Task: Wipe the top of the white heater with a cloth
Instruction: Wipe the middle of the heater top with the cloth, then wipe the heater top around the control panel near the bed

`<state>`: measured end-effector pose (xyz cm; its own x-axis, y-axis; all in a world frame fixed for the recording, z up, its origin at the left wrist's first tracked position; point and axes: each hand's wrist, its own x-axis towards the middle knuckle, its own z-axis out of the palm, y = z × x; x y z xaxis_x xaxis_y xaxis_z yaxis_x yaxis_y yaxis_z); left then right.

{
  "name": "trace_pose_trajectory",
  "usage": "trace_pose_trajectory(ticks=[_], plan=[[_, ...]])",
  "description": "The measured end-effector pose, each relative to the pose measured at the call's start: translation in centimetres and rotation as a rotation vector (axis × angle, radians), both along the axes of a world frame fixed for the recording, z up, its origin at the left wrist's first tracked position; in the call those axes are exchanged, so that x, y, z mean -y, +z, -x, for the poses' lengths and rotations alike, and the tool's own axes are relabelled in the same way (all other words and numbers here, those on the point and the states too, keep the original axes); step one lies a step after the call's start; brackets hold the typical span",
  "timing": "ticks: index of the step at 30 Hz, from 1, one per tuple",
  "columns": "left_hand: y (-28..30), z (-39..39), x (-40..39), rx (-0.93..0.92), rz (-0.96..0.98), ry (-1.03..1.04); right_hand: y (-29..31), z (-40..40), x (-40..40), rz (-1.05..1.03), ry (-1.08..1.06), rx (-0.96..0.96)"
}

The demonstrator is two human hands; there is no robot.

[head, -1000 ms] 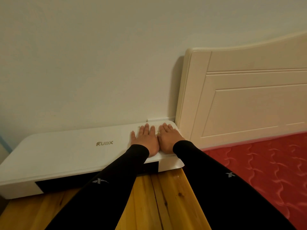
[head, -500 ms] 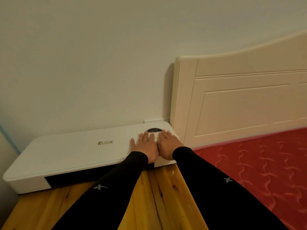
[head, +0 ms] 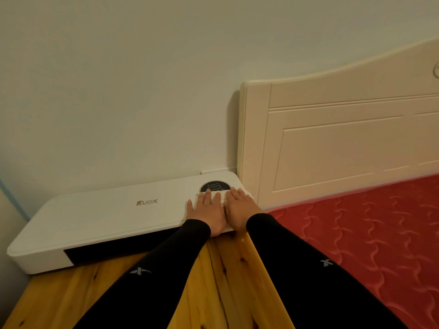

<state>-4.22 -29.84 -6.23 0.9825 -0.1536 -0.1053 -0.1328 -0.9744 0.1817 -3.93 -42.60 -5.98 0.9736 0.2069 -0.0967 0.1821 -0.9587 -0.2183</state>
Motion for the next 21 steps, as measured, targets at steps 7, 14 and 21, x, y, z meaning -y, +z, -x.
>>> trace_pose_trajectory(ticks=[7,14,21], plan=[[-0.6,-1.5,0.3,0.010,0.000,0.009,-0.2,-1.3,0.4,0.006,0.016,0.014],[-0.5,-3.6,0.5,-0.013,0.004,0.004,-0.4,-3.5,0.6,0.039,0.039,0.020],[-0.6,-5.9,0.7,-0.008,0.017,0.013,-0.8,-6.7,0.7,0.105,0.075,0.019]])
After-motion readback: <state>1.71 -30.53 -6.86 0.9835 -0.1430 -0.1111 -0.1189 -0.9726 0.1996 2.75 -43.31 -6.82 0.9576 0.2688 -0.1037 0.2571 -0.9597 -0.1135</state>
